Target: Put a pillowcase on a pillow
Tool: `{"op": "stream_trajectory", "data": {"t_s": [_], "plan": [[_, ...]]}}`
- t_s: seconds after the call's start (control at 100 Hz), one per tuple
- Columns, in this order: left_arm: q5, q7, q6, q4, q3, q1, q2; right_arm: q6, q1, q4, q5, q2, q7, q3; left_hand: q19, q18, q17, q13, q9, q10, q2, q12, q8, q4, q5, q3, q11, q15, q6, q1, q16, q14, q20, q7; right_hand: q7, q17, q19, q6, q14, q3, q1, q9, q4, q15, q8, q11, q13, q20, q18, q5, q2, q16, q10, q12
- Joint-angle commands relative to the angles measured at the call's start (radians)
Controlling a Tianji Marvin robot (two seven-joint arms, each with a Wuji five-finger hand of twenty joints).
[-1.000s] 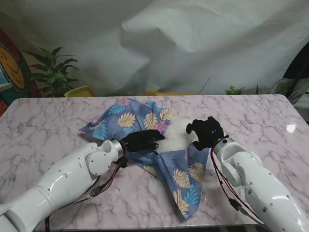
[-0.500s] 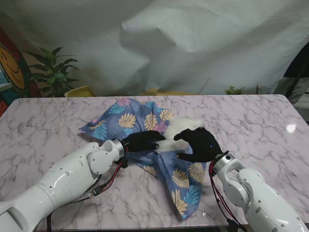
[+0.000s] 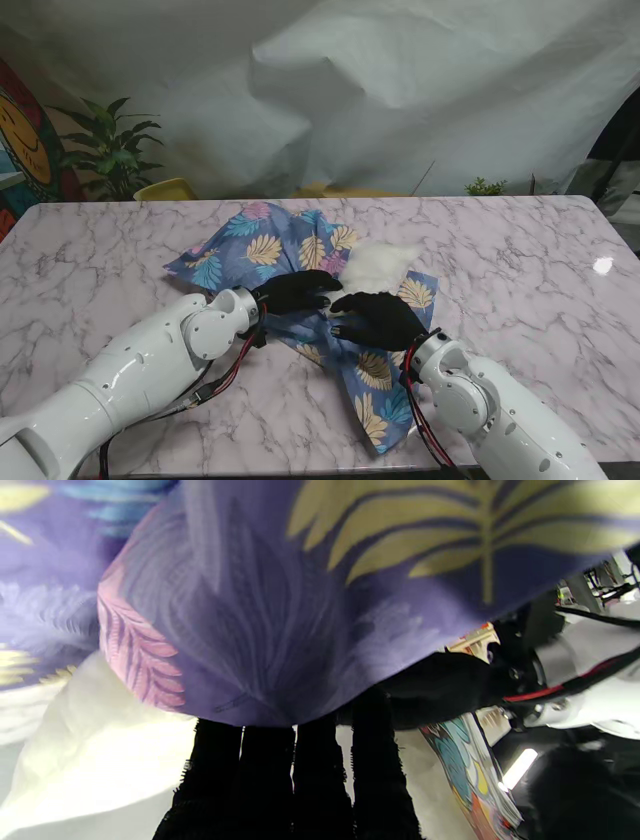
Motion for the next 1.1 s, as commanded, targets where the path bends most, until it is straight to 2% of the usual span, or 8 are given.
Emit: {"op": "stream_trajectory", "data": {"t_s": [0.0, 0.2, 0.32, 0.68, 0.81, 0.96, 1.01, 1.09], "plan": [[0.005, -0.032, 0.014, 0.02, 0.014, 0.016, -0.001, 0.008, 0.012, 0.012, 0.045, -0.007, 0.044, -0.004, 0.22, 0.122, 0.093, 0.034, 0.003, 0.01, 0.011, 0.003, -0.01, 0.031, 0.001, 0.003, -0.002, 0.053, -0.006, 0.027, 0.019, 0.054, 0.098, -0.026, -0.007, 0.058, 0.054, 0.028, -0.001, -0.042, 0.02, 0.028, 0.028, 0.032, -0.013, 0.029, 0.087, 0.014, 0.025, 0.023, 0.04, 0.035, 0.017, 0.015], [0.001, -0.039, 0.028, 0.019, 0.018, 0.014, -0.002, 0.049, 0.016, 0.007, 0.181, -0.007, 0.156, 0.008, 0.221, 0.124, 0.099, 0.034, 0.004, 0.014, 0.012, 0.002, -0.01, 0.031, 0.003, 0.002, -0.002, 0.053, -0.004, 0.026, 0.018, 0.057, 0.097, -0.028, 0.028, 0.428, 0.277, 0.059, -0.015, 0.004, 0.068, 0.121, 0.036, 0.254, 0.009, 0.218, 0.425, -0.014, 0.247, 0.097, -0.006, 0.258, 0.048, 0.083], [-0.006, -0.045, 0.031, 0.025, 0.028, 0.008, -0.004, 0.118, 0.0, -0.019, 0.272, -0.011, 0.206, 0.028, 0.221, 0.125, 0.101, 0.036, 0.009, 0.013, 0.011, 0.003, -0.009, 0.032, 0.006, 0.003, -0.001, 0.055, -0.004, 0.028, 0.017, 0.056, 0.097, -0.027, 0.022, 0.666, 0.432, 0.068, 0.046, 0.104, 0.081, 0.152, 0.027, 0.349, 0.008, 0.231, 0.52, 0.029, 0.282, 0.124, -0.067, 0.335, 0.085, 0.085], [-0.034, -0.083, 0.038, 0.035, 0.043, -0.003, -0.004, 0.286, -0.013, -0.078, 0.188, 0.005, 0.263, 0.043, 0.223, 0.128, 0.107, 0.044, 0.02, 0.012, 0.012, 0.003, -0.007, 0.031, 0.014, 0.002, 0.003, 0.057, -0.001, 0.029, 0.016, 0.056, 0.096, -0.02, 0.031, 0.853, 0.93, 0.09, 0.04, 0.125, 0.089, 0.213, 0.035, 0.66, 0.013, 0.244, 0.599, 0.311, -0.233, 0.147, -0.075, 0.431, 0.11, 0.086], [-0.035, -0.092, 0.043, 0.029, 0.04, 0.0, 0.0, 0.318, -0.01, -0.096, 0.096, 0.016, 0.279, 0.033, 0.223, 0.127, 0.108, 0.044, 0.021, 0.013, 0.012, 0.003, -0.007, 0.031, 0.012, 0.002, 0.003, 0.056, -0.001, 0.029, 0.015, 0.057, 0.096, -0.021, 0.075, 0.89, 1.013, 0.049, -0.066, 0.142, 0.095, 0.314, 0.046, 0.95, 0.034, 0.286, 0.606, 0.388, -0.493, 0.212, -0.092, 0.498, 0.063, 0.096], [-0.037, -0.105, 0.048, 0.018, 0.035, 0.004, 0.005, 0.413, -0.009, -0.189, -0.054, 0.054, 0.464, 0.034, 0.224, 0.124, 0.112, 0.048, 0.024, 0.012, 0.011, 0.003, -0.008, 0.031, 0.01, 0.002, 0.004, 0.058, -0.003, 0.029, 0.016, 0.056, 0.095, -0.022, 0.194, 0.902, 1.0, -0.098, -0.16, -0.005, 0.077, 0.54, 0.058, 1.061, 0.096, 0.283, 0.61, 0.457, -0.596, 0.436, -0.013, 0.524, -0.026, 0.134], [-0.04, -0.109, 0.048, 0.016, 0.035, 0.004, 0.006, 0.44, 0.002, -0.232, -0.11, 0.074, 0.595, 0.032, 0.223, 0.126, 0.111, 0.047, 0.023, 0.012, 0.012, 0.002, -0.009, 0.031, 0.01, 0.003, 0.003, 0.058, -0.004, 0.03, 0.015, 0.056, 0.095, -0.023, 0.227, 0.882, 0.929, -0.174, -0.165, -0.152, 0.063, 0.576, 0.066, 0.943, 0.152, 0.263, 0.612, 0.408, -0.526, 0.469, 0.064, 0.474, -0.08, 0.157], [-0.041, -0.111, 0.047, 0.016, 0.036, 0.004, 0.006, 0.482, 0.025, -0.272, -0.126, 0.095, 0.737, 0.024, 0.224, 0.126, 0.111, 0.048, 0.024, 0.01, 0.011, 0.002, -0.009, 0.031, 0.011, 0.002, 0.004, 0.058, -0.005, 0.029, 0.015, 0.055, 0.095, -0.023, 0.268, 0.64, 0.634, -0.294, -0.114, -0.345, 0.063, 0.54, 0.079, 0.544, 0.267, 0.194, 0.519, 0.246, -0.129, 0.477, 0.145, 0.394, -0.173, 0.196]]}}
